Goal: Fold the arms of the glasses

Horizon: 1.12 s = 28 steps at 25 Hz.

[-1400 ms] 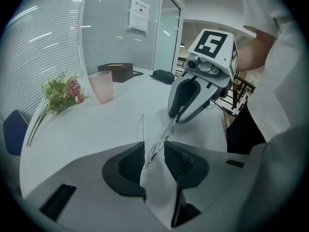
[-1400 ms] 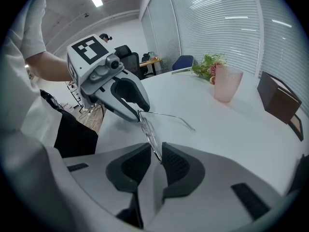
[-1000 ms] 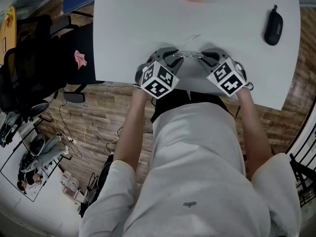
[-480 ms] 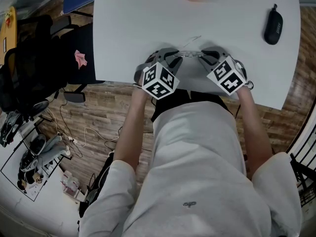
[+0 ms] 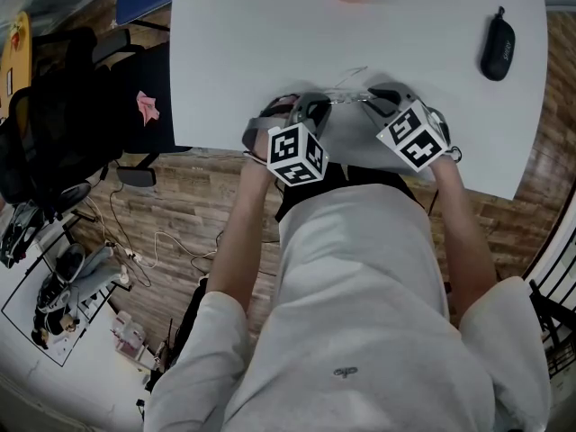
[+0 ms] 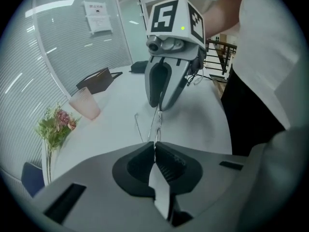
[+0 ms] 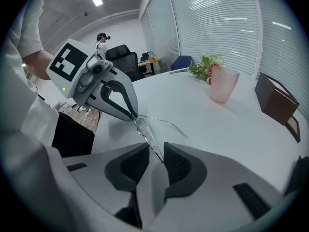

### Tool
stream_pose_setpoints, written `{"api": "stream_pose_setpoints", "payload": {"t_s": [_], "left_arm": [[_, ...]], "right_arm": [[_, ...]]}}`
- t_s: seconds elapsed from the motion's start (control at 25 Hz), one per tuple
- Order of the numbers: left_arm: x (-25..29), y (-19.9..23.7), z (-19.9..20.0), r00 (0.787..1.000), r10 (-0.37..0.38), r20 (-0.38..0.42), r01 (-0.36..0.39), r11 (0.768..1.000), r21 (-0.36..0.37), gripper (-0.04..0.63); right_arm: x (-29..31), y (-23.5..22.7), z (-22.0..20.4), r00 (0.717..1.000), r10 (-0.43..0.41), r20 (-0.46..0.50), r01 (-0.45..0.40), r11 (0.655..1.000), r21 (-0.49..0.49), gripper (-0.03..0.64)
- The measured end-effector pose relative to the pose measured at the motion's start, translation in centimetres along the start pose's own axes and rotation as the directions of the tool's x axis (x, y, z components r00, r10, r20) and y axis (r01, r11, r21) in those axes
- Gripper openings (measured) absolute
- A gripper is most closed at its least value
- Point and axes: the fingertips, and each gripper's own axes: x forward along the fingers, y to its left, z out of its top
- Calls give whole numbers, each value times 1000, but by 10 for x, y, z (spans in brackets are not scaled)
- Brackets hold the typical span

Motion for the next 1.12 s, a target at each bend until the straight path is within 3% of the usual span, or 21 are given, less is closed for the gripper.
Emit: {"api": "stream_pose_setpoints", "payload": {"t_s": [0.52, 0.56, 0.64, 0.96, 1.12], "left_arm": [[-7, -3, 5, 998, -26, 53, 30, 997, -77, 31], [-8, -3, 6, 998, -30, 62, 35, 996, -86, 47], [-9, -3, 8, 996, -33, 77, 41, 994, -105, 149], [0, 6, 17, 996, -26, 86, 41, 984, -171, 235], [8, 7, 20, 996, -35, 81, 49, 982, -184, 241]], "right_arm": [[-1, 2, -3, 1000, 5, -1, -5, 1000, 4, 98], [-2, 2, -3, 1000, 5, 0, -5, 1000, 4, 98], [-2, 2, -1, 1000, 7, 11, -7, 1000, 5, 98], [-6, 2, 0, 1000, 8, 14, -8, 1000, 4, 97], [-6, 1, -2, 1000, 6, 14, -6, 1000, 6, 97]]}}
